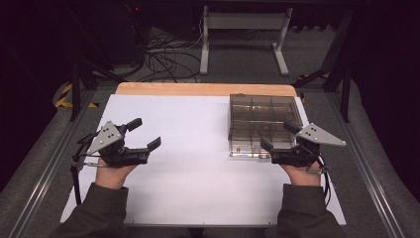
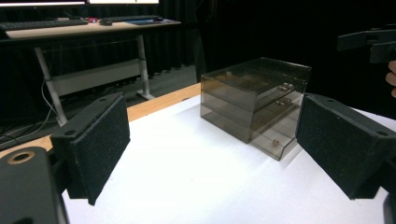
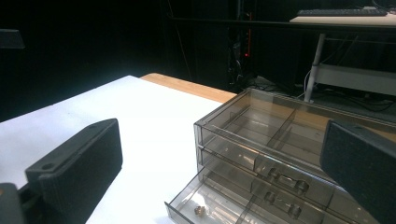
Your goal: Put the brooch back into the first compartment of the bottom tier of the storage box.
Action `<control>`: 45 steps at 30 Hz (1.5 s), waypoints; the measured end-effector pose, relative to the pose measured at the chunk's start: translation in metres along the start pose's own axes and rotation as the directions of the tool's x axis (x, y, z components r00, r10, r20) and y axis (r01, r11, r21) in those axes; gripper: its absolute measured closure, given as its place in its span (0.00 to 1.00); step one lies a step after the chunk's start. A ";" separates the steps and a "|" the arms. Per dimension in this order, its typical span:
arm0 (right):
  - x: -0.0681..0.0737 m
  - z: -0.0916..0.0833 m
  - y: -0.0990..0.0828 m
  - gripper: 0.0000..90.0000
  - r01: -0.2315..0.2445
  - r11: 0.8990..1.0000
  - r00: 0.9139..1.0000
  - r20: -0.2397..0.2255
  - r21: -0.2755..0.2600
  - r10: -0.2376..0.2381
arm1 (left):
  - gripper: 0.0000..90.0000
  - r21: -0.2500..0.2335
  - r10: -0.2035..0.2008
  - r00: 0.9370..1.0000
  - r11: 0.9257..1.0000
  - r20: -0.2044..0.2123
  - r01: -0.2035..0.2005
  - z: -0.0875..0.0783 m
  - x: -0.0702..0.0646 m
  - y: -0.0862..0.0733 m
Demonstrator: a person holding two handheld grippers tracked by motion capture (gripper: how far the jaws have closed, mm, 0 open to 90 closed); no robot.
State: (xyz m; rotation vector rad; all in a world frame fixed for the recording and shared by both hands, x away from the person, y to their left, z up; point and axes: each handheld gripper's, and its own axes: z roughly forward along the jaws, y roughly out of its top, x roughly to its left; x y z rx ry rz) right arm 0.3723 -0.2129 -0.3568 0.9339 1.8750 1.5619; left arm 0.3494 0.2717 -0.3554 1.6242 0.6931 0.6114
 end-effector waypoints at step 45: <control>0.001 -0.001 -0.001 0.00 -0.008 1.000 1.000 0.006 0.008 0.008 | 0.11 0.002 -0.014 1.000 1.000 -0.022 0.014 -0.031 0.013 -0.015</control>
